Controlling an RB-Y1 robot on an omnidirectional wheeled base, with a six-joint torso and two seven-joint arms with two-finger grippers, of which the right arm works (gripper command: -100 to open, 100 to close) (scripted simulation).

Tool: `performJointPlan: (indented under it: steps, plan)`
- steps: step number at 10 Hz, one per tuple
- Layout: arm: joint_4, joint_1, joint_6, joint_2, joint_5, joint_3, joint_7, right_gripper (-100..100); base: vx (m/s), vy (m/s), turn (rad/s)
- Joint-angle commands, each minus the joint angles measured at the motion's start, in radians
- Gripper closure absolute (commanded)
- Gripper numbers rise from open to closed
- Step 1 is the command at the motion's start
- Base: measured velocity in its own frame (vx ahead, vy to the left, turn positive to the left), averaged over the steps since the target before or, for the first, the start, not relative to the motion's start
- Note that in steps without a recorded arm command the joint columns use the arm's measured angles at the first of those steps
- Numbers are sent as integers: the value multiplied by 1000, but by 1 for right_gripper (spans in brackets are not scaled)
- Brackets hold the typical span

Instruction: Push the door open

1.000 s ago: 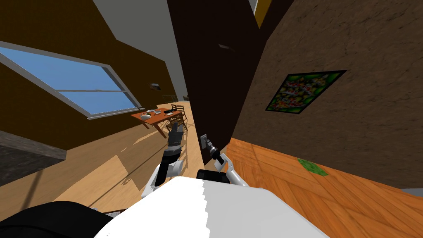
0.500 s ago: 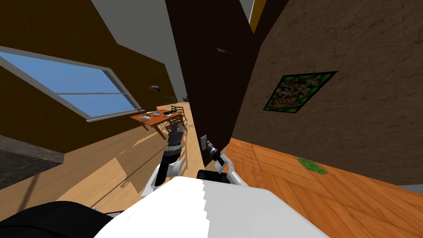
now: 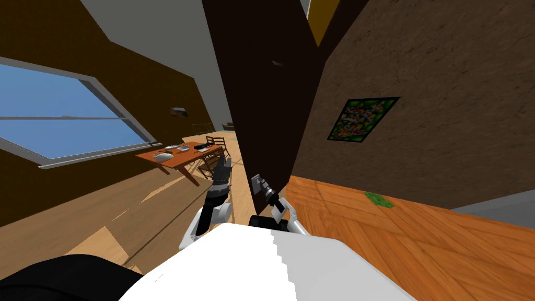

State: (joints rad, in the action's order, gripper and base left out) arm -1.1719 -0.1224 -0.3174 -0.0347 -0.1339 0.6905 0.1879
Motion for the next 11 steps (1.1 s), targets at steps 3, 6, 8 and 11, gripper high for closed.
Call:
performJointPlan:
  steps: [3, 6, 8, 11]
  plan:
    - [-30, 36, 18, 14, 18, 1, -41, 100, 130, 186, -196]
    - [-53, 52, 21, -3, 18, 24, -42, -100, -30, 1, -106]
    - [-74, 66, 25, -8, 16, 47, -40, -100, -163, -161, -35]
    - [-103, 86, 32, 12, 14, 81, -38, -100, -209, -168, -56]
